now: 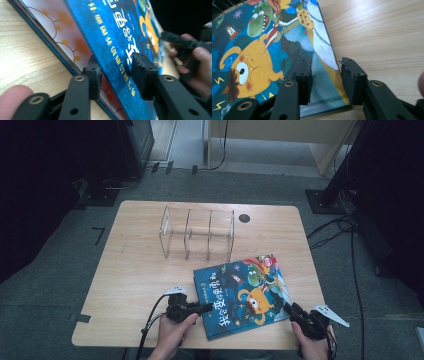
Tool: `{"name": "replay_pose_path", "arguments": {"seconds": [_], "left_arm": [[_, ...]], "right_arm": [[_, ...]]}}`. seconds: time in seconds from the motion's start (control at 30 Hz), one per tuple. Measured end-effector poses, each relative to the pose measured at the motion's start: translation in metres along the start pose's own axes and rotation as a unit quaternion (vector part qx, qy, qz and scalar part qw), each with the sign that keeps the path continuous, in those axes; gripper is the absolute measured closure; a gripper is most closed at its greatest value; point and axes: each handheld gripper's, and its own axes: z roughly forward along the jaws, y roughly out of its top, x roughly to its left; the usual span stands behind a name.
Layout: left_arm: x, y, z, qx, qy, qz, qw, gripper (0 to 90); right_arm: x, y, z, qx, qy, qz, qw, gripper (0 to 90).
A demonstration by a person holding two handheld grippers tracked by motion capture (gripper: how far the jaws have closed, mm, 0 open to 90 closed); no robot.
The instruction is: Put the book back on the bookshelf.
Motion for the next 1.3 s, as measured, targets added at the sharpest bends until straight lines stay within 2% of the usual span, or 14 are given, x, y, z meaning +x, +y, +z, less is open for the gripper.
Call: {"name": "replay_pose_path", "arguments": {"seconds": [0.2, 0.23, 0.47, 0.53, 0.63, 0.67, 0.83, 0.9, 0.93, 0.97, 1.03, 1.17, 1.2, 1.3], "left_arm": [[0.002, 0.002, -0.001, -0.003, -0.013, -0.008, 0.9999, 63.8], [0.002, 0.002, -0.002, -0.005, -0.018, -0.012, 0.9998, 66.1], [0.002, 0.005, -0.01, -0.026, -0.064, -0.04, 0.9968, 75.3], [0.001, 0.006, -0.011, -0.037, -0.068, -0.044, 0.9961, 78.6], [-0.001, 0.009, -0.011, -0.043, -0.067, -0.048, 0.9957, 79.2], [0.0, 0.01, -0.01, -0.042, -0.069, -0.06, 0.995, 79.4], [-0.001, 0.01, -0.01, -0.043, -0.08, -0.074, 0.9931, 81.3], [-0.001, 0.011, -0.009, -0.042, -0.104, -0.092, 0.9895, 84.0], [-0.002, 0.01, -0.007, -0.041, -0.127, -0.112, 0.9848, 85.1], [-0.002, 0.01, -0.007, -0.041, -0.127, -0.112, 0.9848, 86.0], [-0.004, 0.01, -0.005, -0.046, -0.139, -0.123, 0.9815, 86.9], [-0.01, 0.012, -0.005, -0.051, -0.142, -0.124, 0.9808, 87.7], [-0.01, 0.013, -0.005, -0.051, -0.146, -0.13, 0.9793, 88.5], [-0.011, 0.018, -0.003, -0.049, -0.154, -0.154, 0.9749, 89.2]], "right_arm": [[-0.002, 0.004, 0.001, 0.007, 0.005, 0.002, 1.0, 63.2], [-0.001, 0.003, 0.001, 0.002, 0.004, -0.008, 1.0, 63.0], [-0.003, 0.001, -0.002, -0.009, 0.015, 0.003, 0.9998, 61.9], [-0.001, 0.0, -0.006, -0.01, -0.001, -0.011, 0.9999, 54.3], [0.001, -0.002, -0.01, -0.006, -0.022, -0.03, 0.9993, 53.4], [0.002, -0.005, -0.011, 0.0, -0.037, -0.049, 0.9981, 51.7], [0.014, -0.018, -0.017, 0.008, -0.048, -0.092, 0.9946, 45.1], [0.018, -0.023, -0.019, 0.009, -0.044, -0.104, 0.9936, 45.4], [0.02, -0.024, -0.019, 0.01, -0.041, -0.107, 0.9933, 44.8], [0.023, -0.026, -0.019, 0.012, -0.039, -0.118, 0.9921, 43.6], [0.026, -0.028, -0.019, 0.013, -0.039, -0.126, 0.9912, 42.2], [0.034, -0.033, -0.014, 0.015, -0.001, -0.157, 0.9874, 27.4], [0.039, -0.036, -0.012, 0.019, -0.003, -0.181, 0.9832, 21.4], [0.04, -0.036, -0.01, 0.018, -0.004, -0.183, 0.9829, 18.3]]}}
